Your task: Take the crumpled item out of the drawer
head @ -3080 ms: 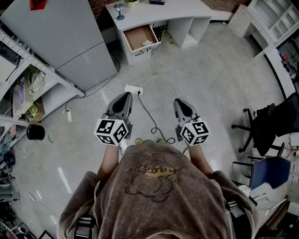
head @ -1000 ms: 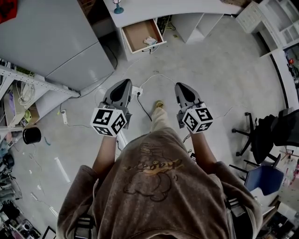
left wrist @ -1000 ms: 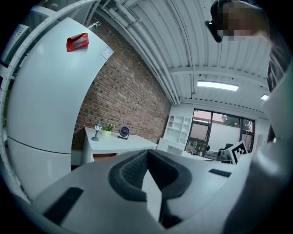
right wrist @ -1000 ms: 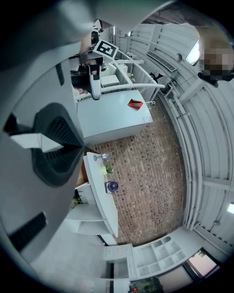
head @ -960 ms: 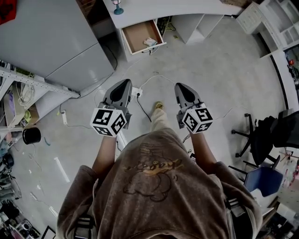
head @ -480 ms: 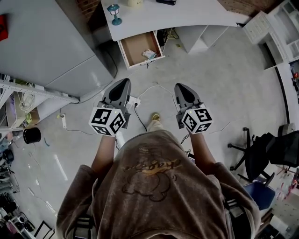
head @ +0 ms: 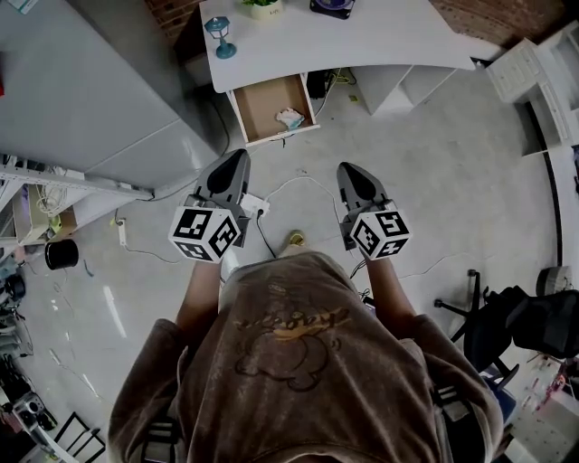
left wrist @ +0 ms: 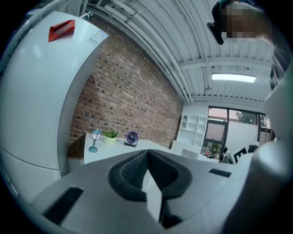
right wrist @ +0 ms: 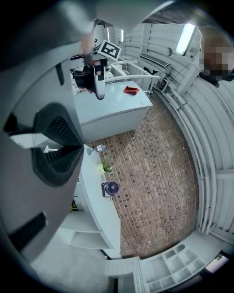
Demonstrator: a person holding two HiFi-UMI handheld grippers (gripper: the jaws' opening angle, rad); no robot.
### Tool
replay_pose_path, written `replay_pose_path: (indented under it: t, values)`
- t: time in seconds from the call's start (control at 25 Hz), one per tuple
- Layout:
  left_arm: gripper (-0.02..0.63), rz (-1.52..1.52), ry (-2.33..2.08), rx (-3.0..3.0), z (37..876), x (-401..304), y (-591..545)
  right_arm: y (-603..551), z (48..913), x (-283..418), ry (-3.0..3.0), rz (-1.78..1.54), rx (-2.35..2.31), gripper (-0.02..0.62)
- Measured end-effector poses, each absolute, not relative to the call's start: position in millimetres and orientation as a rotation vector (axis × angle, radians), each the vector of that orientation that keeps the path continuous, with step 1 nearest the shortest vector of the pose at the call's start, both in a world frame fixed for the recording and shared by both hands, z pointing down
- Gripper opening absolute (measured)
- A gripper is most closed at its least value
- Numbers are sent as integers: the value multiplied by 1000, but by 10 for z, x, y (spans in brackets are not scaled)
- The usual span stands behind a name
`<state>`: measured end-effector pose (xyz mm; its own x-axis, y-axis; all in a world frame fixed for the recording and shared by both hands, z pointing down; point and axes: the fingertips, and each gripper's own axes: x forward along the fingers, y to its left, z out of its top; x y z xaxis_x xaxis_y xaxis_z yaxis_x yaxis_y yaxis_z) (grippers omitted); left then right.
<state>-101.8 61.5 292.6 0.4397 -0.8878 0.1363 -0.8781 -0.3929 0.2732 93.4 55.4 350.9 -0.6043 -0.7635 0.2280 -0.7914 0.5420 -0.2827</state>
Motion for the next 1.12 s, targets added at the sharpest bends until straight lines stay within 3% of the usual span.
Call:
replay_pose_path:
  t: [1.12]
  values:
    - [8, -14, -1463, 2427, 3069, -752, -534, -529, 3631, 1130, -2674, 562, 1395, -3]
